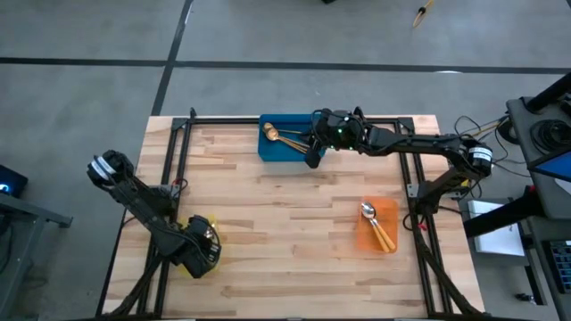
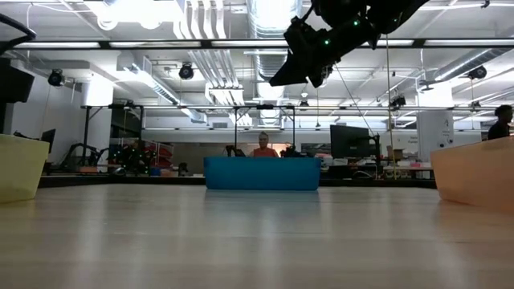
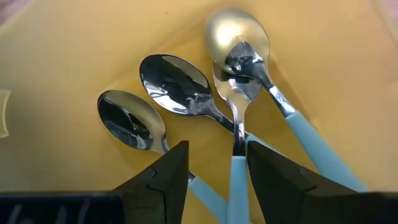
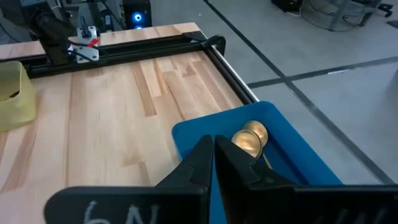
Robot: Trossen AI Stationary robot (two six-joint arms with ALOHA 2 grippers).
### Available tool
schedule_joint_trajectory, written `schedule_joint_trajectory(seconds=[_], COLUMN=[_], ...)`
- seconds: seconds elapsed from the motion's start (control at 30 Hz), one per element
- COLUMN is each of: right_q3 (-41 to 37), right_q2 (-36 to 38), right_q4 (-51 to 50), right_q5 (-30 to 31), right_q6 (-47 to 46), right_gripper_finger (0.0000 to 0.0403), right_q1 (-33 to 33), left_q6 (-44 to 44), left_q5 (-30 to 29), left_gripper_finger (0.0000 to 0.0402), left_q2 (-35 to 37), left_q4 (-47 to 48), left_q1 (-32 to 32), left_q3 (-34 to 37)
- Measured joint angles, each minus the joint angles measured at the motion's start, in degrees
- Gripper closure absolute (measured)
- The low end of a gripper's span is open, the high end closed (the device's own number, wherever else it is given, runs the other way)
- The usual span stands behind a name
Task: Sort silverware by color (type)
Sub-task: Put the blue spoon into the yellow bin
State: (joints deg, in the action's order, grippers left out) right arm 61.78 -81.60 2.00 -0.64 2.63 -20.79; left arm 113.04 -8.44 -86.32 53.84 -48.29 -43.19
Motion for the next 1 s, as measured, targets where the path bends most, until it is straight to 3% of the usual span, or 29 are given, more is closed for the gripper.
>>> schedule_joint_trajectory(seconds=[0.83,1.0], right_q3=[0.0,0.0], right_q2=[0.0,0.0], right_q4=[-3.5,-3.5], right_q5=[0.0,0.0], right_q6=[-1.6,-1.3], right_gripper_finger=[0.0394,0.0394], right_q1=[0.0,0.0], left_q6=[-1.6,-1.6], left_q5=[-0.4,-0.2], left_gripper_finger=[0.0255,0.0274], left_q2=[-0.5,-0.6], left_q4=[-4.8,-5.1], left_q1=[-0.4,-0.4], left_q3=[-0.1,0.0])
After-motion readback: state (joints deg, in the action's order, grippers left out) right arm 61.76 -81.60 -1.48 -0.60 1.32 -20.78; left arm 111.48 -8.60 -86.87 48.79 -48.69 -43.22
